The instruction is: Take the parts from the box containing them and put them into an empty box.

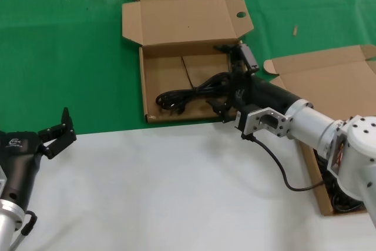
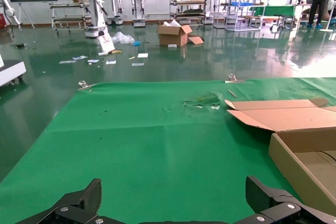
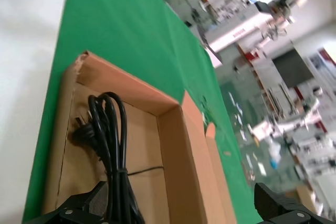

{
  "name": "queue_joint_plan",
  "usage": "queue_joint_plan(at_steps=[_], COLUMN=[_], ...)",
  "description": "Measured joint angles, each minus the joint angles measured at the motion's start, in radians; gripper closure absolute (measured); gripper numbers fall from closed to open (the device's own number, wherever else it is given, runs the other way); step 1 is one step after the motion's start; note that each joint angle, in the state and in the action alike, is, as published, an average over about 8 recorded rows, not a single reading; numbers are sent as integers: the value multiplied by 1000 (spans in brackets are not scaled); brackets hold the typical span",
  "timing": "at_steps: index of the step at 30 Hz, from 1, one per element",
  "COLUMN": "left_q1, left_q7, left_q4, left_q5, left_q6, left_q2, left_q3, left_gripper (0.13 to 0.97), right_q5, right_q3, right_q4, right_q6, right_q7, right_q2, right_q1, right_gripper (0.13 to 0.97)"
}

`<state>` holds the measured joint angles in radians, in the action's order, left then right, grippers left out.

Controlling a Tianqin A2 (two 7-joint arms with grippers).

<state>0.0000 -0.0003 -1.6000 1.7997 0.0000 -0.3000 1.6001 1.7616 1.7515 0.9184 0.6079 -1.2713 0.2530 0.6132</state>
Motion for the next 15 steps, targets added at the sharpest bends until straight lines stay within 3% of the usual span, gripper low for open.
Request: queue_joint_plan(at_steps=[15], left_q1=[0], left_q7=[0], left_q4=[0], left_q5=[0], left_q6=[0], left_q2=[0], left_q3=[0], left_gripper=[132], right_q5=[9], right_q3=[-35], right_q4=[157], right_q6=[-140], right_q7=[293], right_q2=[11], right_q1=[-141], right_gripper=[129])
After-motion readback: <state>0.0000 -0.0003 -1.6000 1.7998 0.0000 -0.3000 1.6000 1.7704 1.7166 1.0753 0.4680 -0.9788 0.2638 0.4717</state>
